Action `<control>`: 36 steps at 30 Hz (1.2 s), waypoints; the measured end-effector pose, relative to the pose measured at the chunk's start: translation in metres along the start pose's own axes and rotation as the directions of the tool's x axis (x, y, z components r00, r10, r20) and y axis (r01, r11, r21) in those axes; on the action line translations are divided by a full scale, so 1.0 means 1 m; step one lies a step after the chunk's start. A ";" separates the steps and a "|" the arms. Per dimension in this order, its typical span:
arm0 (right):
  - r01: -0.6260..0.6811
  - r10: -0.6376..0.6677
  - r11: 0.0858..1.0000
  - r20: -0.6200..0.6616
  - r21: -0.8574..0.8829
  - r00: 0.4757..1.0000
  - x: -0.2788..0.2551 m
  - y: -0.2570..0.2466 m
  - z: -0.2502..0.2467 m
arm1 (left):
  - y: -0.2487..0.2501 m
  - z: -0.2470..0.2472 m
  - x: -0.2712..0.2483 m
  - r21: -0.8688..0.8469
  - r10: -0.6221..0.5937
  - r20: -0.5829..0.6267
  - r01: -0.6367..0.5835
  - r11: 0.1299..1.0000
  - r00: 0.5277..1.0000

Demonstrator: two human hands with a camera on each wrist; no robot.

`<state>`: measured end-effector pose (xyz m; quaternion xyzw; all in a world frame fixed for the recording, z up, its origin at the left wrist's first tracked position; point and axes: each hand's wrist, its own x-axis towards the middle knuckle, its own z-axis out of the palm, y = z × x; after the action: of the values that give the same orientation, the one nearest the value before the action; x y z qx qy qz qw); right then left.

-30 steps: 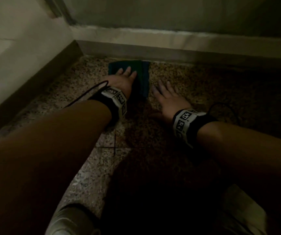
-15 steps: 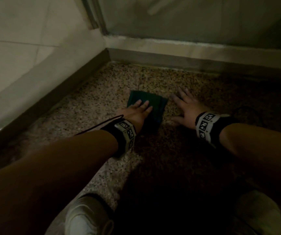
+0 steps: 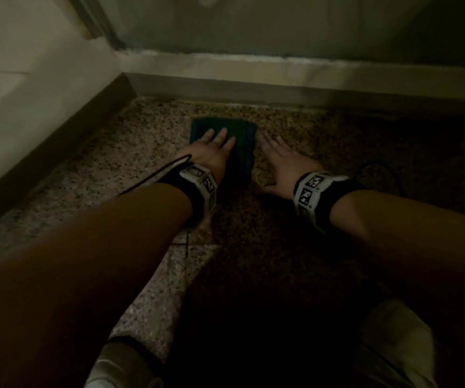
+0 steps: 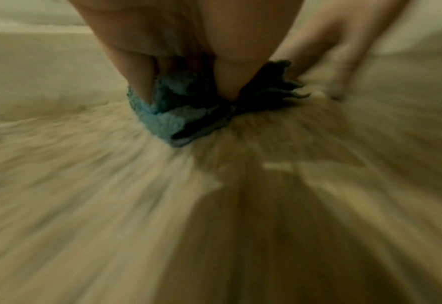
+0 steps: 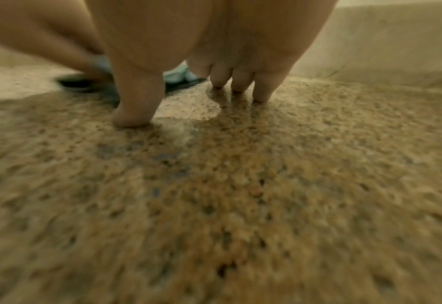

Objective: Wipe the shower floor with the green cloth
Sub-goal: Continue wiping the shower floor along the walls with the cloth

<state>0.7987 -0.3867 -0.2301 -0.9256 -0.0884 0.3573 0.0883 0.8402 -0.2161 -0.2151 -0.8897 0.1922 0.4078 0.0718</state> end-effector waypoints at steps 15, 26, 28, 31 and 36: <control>0.044 -0.045 0.994 -0.008 -0.099 0.999 -0.006 0.008 0.005 | 0.008 0.006 -0.014 -0.020 -0.001 0.137 0.004 1.000 0.991; -0.073 0.081 0.985 0.046 -0.154 0.996 -0.013 0.015 0.001 | -0.004 0.029 -0.020 0.049 0.091 0.081 -0.095 0.994 0.993; -0.060 0.070 0.987 0.058 -0.152 0.996 -0.013 0.017 0.001 | -0.002 0.021 -0.012 0.037 0.084 0.072 -0.087 0.996 0.994; -0.045 0.055 0.992 0.084 -0.117 0.995 -0.012 0.019 0.000 | 0.008 -0.002 0.008 0.011 0.046 0.080 -0.047 0.999 0.996; -0.040 0.046 0.996 0.078 -0.075 0.996 -0.011 0.023 0.002 | 0.028 -0.036 0.029 -0.028 -0.011 0.083 0.013 1.000 0.997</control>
<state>0.7920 -0.4115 -0.2298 -0.9149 -0.0848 0.3924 0.0431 0.8713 -0.2605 -0.2128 -0.8742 0.1780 0.4465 0.0694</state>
